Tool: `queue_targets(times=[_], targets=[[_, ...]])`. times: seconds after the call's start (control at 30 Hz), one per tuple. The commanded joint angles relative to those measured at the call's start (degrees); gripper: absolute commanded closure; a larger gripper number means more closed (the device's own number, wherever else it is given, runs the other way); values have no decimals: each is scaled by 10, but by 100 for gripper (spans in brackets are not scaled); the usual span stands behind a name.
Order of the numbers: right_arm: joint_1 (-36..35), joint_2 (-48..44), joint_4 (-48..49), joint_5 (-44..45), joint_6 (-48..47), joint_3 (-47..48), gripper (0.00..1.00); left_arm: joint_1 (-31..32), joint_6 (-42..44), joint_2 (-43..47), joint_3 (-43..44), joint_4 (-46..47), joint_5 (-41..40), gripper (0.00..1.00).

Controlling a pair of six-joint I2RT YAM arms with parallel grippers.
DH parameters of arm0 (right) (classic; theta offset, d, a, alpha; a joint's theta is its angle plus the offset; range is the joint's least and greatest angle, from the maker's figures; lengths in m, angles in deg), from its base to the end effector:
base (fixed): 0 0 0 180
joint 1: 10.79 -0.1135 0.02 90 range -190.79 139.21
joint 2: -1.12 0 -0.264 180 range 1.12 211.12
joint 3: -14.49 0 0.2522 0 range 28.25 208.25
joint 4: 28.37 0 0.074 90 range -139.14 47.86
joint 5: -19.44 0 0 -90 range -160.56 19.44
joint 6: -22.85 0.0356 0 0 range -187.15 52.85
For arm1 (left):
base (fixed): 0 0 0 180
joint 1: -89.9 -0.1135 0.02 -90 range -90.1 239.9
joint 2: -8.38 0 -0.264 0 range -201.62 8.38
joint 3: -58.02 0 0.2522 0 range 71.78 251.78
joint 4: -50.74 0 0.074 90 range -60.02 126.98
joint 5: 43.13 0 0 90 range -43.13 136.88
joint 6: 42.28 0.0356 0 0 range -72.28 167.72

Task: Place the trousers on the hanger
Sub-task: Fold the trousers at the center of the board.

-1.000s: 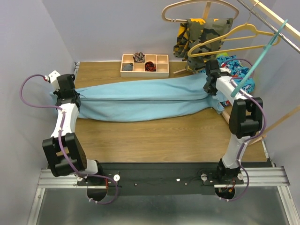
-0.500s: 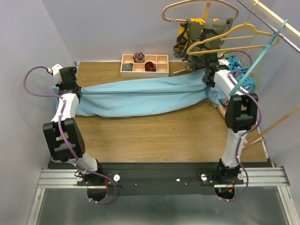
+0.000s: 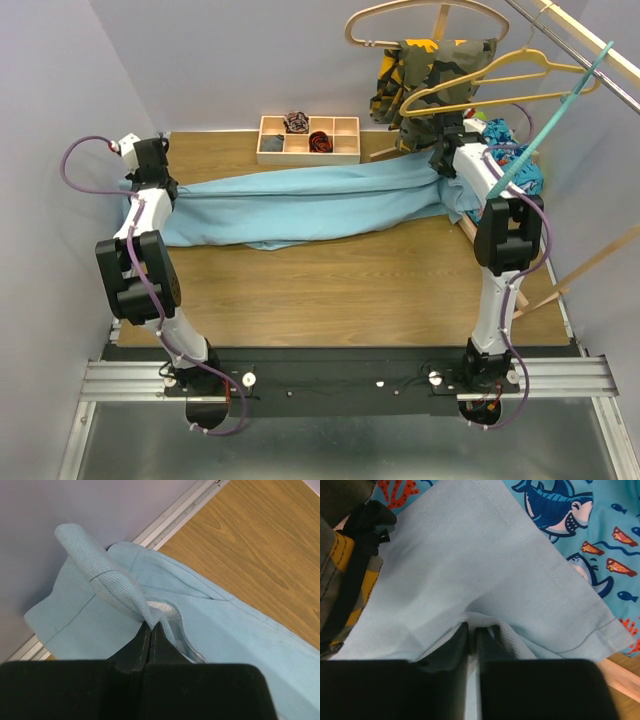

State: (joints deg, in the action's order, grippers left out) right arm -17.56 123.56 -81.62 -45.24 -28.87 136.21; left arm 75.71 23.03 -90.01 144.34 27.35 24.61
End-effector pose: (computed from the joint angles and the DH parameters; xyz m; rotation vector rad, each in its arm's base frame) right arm 0.4747 0.0410 0.2473 0.8182 2.2562 -0.1984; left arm 0.3770 0.1092 0.2599 -0.9184 1.9490 0.3188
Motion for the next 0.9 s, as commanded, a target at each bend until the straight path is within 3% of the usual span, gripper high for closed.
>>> queue_targets(times=[0.0,0.03,0.07,0.17,0.23,0.7,0.83,0.87], targets=[[12,24,14,18,-30,30,65,-3,16,-34,41,22,-25,100],[13,25,14,16,-32,28,44,-2,16,-38,44,21,-25,100],[13,25,15,8,-34,27,36,-2,17,-42,48,19,-25,100],[13,25,15,3,-40,13,24,-2,20,-57,59,17,-23,100],[14,25,15,3,-43,5,21,0,22,-66,68,14,-22,100],[66,4,48,-38,-51,-47,19,15,32,-89,76,12,-21,100],[65,18,58,-55,-58,-39,22,17,31,-93,72,11,-22,100],[65,19,60,-61,-57,-35,27,18,29,-92,71,12,-21,100]])
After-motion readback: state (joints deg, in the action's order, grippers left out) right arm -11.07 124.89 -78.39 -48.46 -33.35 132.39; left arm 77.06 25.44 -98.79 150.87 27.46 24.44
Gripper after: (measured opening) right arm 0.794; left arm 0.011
